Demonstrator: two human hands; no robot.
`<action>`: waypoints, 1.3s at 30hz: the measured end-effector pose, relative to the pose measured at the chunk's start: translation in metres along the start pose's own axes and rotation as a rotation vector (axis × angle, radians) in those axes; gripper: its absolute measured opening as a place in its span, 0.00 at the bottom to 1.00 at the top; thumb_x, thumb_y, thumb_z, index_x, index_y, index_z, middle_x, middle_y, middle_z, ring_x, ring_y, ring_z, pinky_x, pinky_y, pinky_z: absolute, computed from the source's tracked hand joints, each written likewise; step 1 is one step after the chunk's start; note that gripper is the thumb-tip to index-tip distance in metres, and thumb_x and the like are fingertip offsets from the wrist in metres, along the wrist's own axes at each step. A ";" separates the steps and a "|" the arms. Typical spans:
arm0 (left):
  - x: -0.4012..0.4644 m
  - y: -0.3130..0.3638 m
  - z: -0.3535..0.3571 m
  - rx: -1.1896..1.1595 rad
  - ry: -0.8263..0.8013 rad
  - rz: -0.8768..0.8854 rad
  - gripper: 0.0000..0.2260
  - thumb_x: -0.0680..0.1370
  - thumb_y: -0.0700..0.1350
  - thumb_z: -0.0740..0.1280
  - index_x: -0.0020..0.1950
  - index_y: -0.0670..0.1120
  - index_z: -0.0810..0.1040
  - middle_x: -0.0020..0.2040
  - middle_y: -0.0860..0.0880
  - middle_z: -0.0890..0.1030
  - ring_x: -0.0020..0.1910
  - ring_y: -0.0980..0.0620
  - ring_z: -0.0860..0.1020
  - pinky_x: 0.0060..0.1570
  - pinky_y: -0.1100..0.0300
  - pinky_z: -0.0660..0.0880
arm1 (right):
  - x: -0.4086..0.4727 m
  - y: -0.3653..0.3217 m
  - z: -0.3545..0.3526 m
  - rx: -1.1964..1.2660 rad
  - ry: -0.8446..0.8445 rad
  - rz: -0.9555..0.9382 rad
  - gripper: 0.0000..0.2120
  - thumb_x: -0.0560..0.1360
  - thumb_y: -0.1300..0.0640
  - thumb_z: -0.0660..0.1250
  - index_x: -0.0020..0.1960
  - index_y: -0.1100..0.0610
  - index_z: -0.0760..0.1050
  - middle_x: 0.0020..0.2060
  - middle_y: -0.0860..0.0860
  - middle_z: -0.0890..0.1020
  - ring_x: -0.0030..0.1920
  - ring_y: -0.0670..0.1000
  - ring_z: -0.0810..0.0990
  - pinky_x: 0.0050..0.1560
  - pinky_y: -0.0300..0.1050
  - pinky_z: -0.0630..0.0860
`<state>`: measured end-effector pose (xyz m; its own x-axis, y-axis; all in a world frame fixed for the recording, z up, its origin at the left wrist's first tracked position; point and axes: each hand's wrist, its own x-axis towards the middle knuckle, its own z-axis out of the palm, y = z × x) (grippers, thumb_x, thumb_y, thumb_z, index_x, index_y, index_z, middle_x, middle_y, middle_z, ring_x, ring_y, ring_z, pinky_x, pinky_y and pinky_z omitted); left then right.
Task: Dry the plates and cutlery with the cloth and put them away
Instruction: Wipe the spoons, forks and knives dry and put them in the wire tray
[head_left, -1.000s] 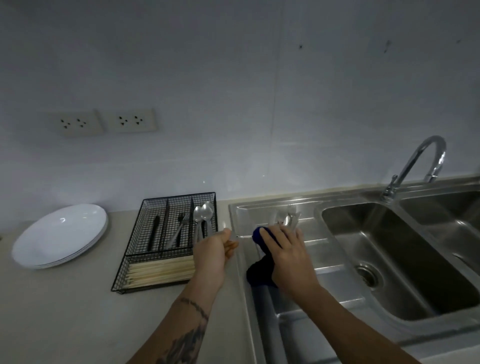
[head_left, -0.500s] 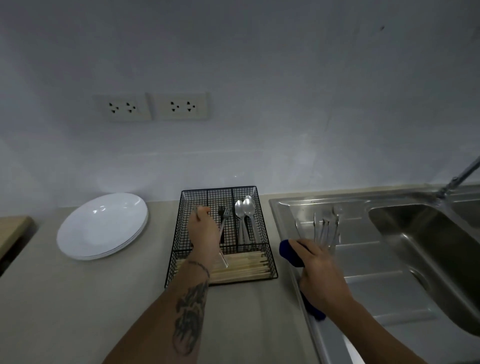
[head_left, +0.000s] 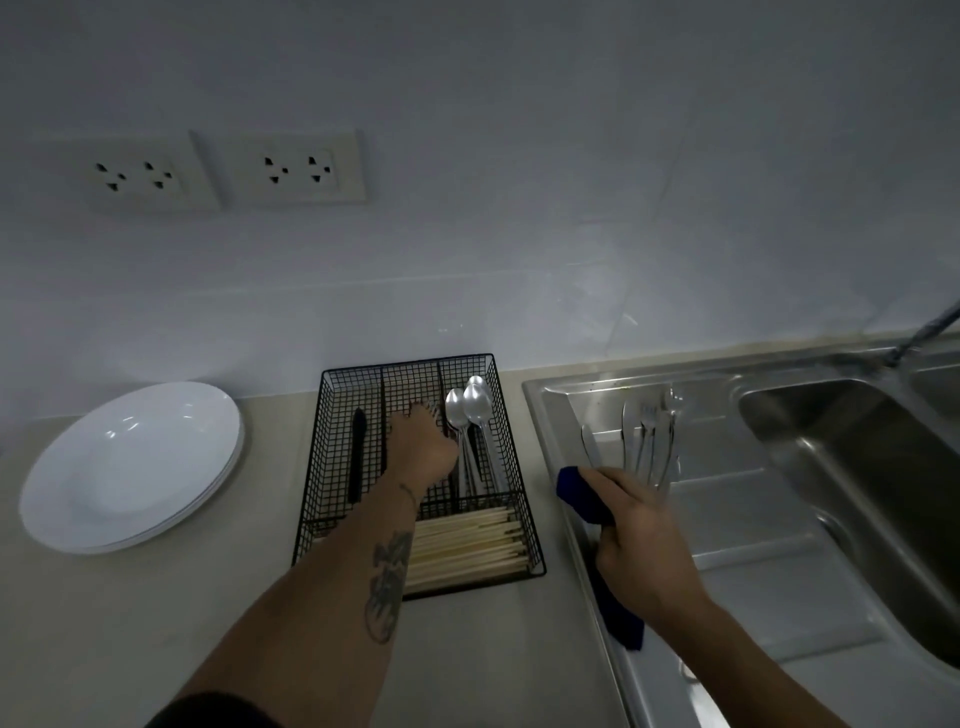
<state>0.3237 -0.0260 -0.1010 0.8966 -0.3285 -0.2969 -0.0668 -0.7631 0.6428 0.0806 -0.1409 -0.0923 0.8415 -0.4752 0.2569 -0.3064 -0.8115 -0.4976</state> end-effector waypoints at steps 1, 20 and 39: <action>0.000 -0.006 0.006 0.023 0.001 0.038 0.31 0.72 0.33 0.67 0.74 0.42 0.66 0.71 0.40 0.65 0.60 0.41 0.75 0.43 0.55 0.82 | 0.001 0.002 0.000 0.009 -0.003 0.004 0.32 0.64 0.73 0.67 0.66 0.56 0.73 0.57 0.52 0.78 0.53 0.55 0.77 0.51 0.53 0.79; -0.012 -0.016 0.012 0.319 0.060 0.168 0.04 0.71 0.34 0.66 0.37 0.40 0.75 0.46 0.41 0.79 0.39 0.47 0.78 0.32 0.58 0.76 | -0.005 0.020 -0.024 -0.016 -0.022 0.027 0.30 0.66 0.70 0.66 0.67 0.56 0.73 0.59 0.51 0.77 0.56 0.53 0.75 0.55 0.50 0.77; -0.049 0.044 0.044 -0.012 0.344 0.403 0.10 0.74 0.34 0.65 0.50 0.44 0.82 0.50 0.49 0.76 0.45 0.51 0.75 0.39 0.63 0.71 | -0.023 0.068 -0.072 -0.093 0.022 0.156 0.29 0.66 0.72 0.65 0.66 0.57 0.73 0.59 0.52 0.76 0.55 0.55 0.74 0.52 0.48 0.77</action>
<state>0.2573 -0.0677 -0.0887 0.8928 -0.3915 0.2226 -0.4325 -0.6073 0.6665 0.0084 -0.2090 -0.0727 0.7709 -0.6045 0.2008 -0.4736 -0.7547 -0.4541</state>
